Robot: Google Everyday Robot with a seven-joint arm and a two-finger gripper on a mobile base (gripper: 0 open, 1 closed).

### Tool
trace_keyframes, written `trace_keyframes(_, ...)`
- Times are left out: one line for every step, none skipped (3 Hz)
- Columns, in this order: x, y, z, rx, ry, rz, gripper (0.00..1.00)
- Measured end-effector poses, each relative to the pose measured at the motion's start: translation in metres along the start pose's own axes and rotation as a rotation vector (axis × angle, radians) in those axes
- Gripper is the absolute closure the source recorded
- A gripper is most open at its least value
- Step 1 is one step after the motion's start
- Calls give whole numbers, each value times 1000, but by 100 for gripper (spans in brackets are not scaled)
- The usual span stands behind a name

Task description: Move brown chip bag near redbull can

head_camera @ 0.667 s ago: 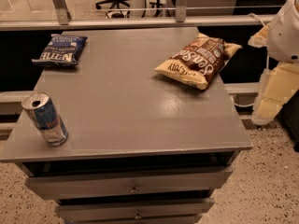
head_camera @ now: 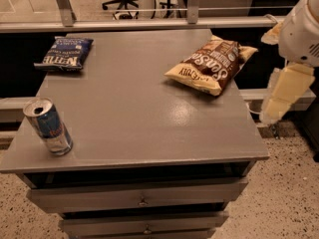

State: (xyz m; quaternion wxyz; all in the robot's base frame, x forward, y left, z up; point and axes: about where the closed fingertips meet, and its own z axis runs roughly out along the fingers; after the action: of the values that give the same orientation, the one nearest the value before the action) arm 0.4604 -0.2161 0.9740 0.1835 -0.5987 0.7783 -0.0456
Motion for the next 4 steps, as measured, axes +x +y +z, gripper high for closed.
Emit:
trace_keyframes(-14,-57,28,119,-83,25,0)
trace_keyframes(-25,-127,73,213,-202,134,0)
trace_keyframes(-27,-155,103,218,-267,225,0)
trace_keyframes(-25,-171,126,210,-315,321,0)
